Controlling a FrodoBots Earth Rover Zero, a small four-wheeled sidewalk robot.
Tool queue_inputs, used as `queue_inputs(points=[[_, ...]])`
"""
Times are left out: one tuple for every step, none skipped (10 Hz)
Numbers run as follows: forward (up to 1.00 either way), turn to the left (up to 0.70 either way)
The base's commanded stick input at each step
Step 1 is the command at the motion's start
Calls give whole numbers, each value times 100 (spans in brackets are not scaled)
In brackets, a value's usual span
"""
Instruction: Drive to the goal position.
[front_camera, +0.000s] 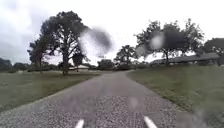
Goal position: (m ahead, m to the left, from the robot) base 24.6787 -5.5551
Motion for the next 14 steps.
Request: queue_inputs(points=[[70, 0], [70, 0], [70, 0], [70, 0], [70, 0], [70, 0], [70, 0], [70, 0], [70, 0], [70, 0], [70, 0], [70, 0], [70, 0], [70, 0]])
